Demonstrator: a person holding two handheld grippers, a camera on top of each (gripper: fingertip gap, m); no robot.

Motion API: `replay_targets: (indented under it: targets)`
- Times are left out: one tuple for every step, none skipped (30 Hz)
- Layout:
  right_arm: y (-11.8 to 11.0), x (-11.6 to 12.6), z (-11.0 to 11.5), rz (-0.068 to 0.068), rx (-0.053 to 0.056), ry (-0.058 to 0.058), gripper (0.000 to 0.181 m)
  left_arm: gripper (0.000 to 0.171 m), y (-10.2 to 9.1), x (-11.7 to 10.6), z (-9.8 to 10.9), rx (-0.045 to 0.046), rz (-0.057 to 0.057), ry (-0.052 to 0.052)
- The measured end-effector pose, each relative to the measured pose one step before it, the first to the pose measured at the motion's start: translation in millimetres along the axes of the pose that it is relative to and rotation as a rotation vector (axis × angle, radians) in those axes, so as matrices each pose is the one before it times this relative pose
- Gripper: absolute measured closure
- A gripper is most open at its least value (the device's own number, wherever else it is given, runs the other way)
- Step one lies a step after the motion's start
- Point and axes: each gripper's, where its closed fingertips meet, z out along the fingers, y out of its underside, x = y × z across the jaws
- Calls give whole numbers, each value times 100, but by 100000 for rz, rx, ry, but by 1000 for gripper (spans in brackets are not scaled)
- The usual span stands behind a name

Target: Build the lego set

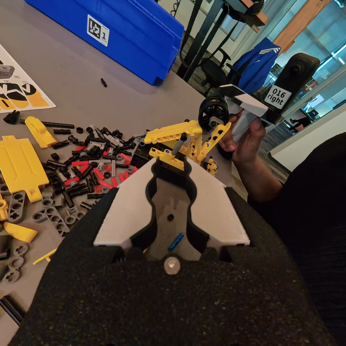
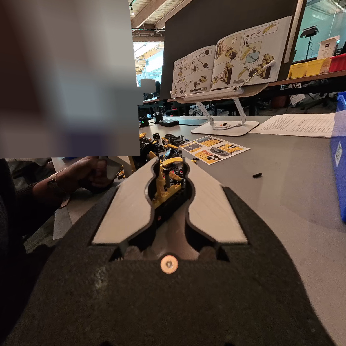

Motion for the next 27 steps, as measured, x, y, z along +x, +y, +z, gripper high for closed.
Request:
replay_targets:
  targets:
    - [-8,15,0,132,21,-27,160,146,-40,-19,-37,310,-275,77]
    - [-3,9,0,52,2,-10,160,146,-31,-16,-23,264,-178,47]
    - [4,-3,-4,5,47,17,160,146,-16,-6,-18,150,-84,-26]
    - [-17,14,-8,12,97,9,160,146,-4,-10,-6,43,-17,-61]
    - [-28,0,-23,53,182,-13,160,146,-6,-1,-3,21,54,-74]
    - [-41,6,-29,111,313,-44,160,146,-6,2,-10,74,101,-72]
    - [-59,18,-36,152,415,-31,160,146,-21,4,-11,193,106,-34]
    - [-51,14,-42,166,437,-18,160,146,-35,11,-28,261,68,3]
    - [-64,14,-49,162,440,-49,160,146,-28,3,-34,279,66,-2]
    - [-66,14,-48,154,452,-54,160,146,-30,7,-33,290,23,9]
    - [-52,9,-49,124,438,-21,160,146,-8,41,-28,179,-126,192]
    - [-57,12,-36,83,410,-11,160,146,-3,38,-18,109,-132,300]
    - [-55,7,-44,43,403,-17,160,146,-4,45,-21,176,32,219]
    - [-53,-2,-43,7,404,2,160,146,-44,26,-30,298,176,64]
    - [-54,4,-42,-16,416,31,160,146,-29,14,-29,287,198,-28]
    - [-60,1,-33,109,445,21,160,146,-17,24,-19,143,197,65]
    - [-45,-20,-39,231,387,-182,160,146,-10,28,-14,81,207,75]
    - [-36,-31,-24,244,277,-199,160,146,-8,28,-5,93,239,10]
    - [-24,-8,-16,171,199,-77,160,146,-6,25,-14,92,254,19]
    - [-17,17,-13,136,144,34,160,146,-15,47,-8,85,262,126]
    - [-6,43,-4,166,75,231,160,146,-2,36,-8,48,301,100]
    - [-4,71,-1,229,28,309,159,146,-2,33,9,-10,291,99]
    - [-9,66,5,294,-12,271,160,146,-3,73,-6,-18,312,315]
    - [10,84,1,399,-31,320,161,146,20,79,5,-73,282,395]
    - [-13,84,7,461,37,272,161,146,-6,82,-10,91,415,334]
    - [-10,34,-2,390,120,62,161,146,-27,112,-27,247,541,394]
    - [-25,-11,-20,307,257,-92,161,146,-17,130,-22,203,650,498]
